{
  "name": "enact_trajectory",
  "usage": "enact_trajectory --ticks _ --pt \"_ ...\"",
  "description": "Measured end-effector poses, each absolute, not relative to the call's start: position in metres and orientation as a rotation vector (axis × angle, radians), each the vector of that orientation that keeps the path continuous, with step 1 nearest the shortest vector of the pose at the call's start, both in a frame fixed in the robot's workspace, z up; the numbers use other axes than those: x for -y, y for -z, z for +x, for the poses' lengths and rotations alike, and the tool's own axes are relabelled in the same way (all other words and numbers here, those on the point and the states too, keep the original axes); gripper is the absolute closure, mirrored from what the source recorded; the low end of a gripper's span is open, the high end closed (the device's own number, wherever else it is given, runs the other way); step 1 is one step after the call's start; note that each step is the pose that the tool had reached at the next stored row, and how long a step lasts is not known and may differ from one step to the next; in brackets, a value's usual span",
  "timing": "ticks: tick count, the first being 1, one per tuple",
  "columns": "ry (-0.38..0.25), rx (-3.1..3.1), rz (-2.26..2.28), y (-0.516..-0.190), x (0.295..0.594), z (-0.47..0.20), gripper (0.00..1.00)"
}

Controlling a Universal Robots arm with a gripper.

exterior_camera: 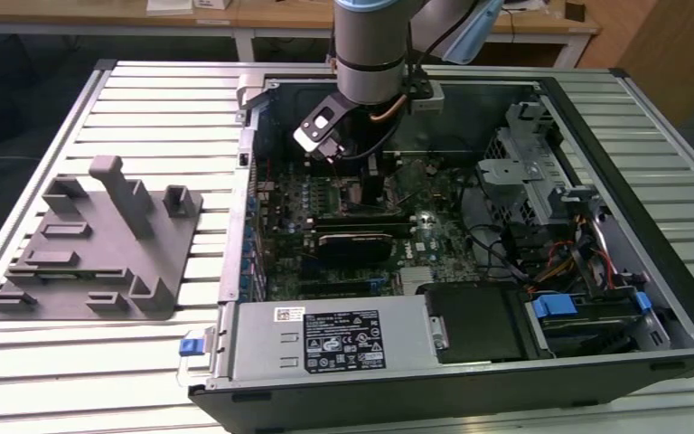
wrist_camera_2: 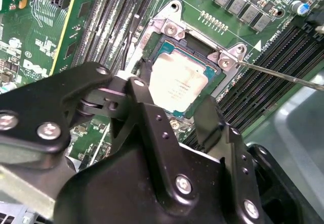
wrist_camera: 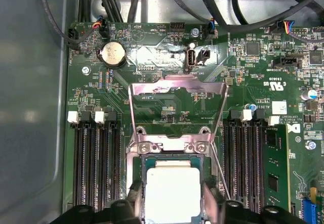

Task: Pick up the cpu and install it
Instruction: 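Place the cpu into insertion slot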

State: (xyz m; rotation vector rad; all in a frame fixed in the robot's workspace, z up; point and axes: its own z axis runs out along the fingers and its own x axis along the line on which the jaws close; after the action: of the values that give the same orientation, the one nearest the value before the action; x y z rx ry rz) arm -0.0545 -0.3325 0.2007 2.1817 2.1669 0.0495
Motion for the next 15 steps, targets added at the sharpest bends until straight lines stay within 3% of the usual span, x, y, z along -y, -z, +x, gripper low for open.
enact_trajectory --ticks 2,3,7,12,15 --pt "-0.05 -2.167 2.182 -0.2007 0.3324 -0.0545 0.4" --pt "-0.05 -2.167 2.182 -0.2007 0.3325 -0.0545 0.53" --pt "-0.05 -2.167 2.182 -0.2007 0.3324 -0.0545 0.64" --pt "-0.051 -2.167 2.182 -0.2007 0.3324 -0.0545 0.88" --pt "-0.051 -2.167 2.182 -0.2007 0.3325 -0.0545 0.89"
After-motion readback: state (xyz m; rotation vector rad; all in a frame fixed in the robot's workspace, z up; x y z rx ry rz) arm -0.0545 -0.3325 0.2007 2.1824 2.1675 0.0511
